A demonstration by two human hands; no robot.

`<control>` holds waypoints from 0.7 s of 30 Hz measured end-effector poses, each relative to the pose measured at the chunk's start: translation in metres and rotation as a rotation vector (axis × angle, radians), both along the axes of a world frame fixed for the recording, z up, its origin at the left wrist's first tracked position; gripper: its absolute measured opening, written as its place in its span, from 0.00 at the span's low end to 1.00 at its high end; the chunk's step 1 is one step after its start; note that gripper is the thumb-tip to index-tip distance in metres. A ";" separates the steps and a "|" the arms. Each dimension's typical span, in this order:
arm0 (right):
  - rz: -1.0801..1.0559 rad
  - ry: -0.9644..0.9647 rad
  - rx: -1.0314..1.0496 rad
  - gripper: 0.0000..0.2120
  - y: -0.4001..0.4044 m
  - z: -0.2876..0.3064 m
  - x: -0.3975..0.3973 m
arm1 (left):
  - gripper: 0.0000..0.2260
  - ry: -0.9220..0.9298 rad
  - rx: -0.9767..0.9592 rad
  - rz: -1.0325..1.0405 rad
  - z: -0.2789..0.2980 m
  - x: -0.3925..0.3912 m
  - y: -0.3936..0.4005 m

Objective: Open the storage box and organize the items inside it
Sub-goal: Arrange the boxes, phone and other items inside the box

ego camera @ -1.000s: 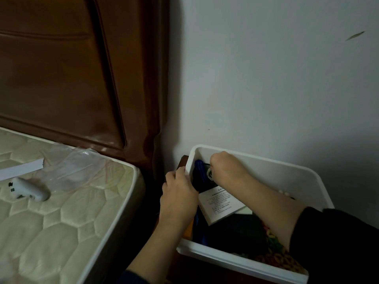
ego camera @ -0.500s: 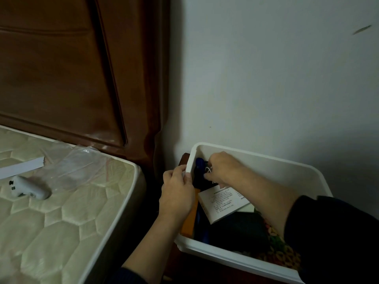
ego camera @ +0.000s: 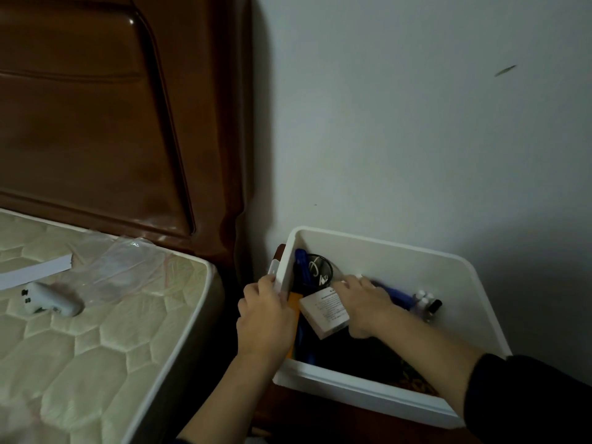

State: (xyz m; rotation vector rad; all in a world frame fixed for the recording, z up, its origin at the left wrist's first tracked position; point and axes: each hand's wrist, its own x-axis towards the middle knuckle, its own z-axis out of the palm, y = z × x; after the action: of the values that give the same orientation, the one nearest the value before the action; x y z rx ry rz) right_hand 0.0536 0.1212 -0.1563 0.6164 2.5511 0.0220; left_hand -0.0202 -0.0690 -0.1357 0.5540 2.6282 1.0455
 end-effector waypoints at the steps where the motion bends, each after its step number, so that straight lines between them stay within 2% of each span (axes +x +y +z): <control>1: 0.005 0.018 0.002 0.46 -0.001 -0.004 -0.001 | 0.22 0.024 -0.044 -0.011 -0.002 0.005 -0.001; 5: 0.021 0.021 0.016 0.46 -0.002 -0.007 -0.009 | 0.28 0.150 -0.164 -0.032 -0.008 0.015 -0.003; 10: 0.065 0.013 0.024 0.48 0.005 0.009 -0.003 | 0.28 0.166 -0.163 -0.009 -0.010 0.014 -0.001; 13: 0.090 0.187 0.039 0.44 0.014 0.022 0.019 | 0.22 0.196 -0.103 0.026 -0.008 0.015 -0.001; 16: 0.091 0.443 0.049 0.42 0.020 0.032 0.050 | 0.24 0.279 -0.052 0.021 -0.003 0.020 -0.003; 19: 0.075 0.558 0.025 0.42 0.016 0.039 0.071 | 0.26 0.382 0.063 -0.101 0.004 0.027 -0.008; 21: 0.093 0.621 0.000 0.42 0.009 0.043 0.074 | 0.27 0.342 0.122 -0.192 0.009 0.028 -0.008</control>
State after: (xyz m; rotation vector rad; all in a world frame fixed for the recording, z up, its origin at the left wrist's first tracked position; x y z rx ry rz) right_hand 0.1278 0.1305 -0.1136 0.5669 3.1761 -0.1619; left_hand 0.0078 -0.0766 -0.1272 1.0759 2.7323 1.1408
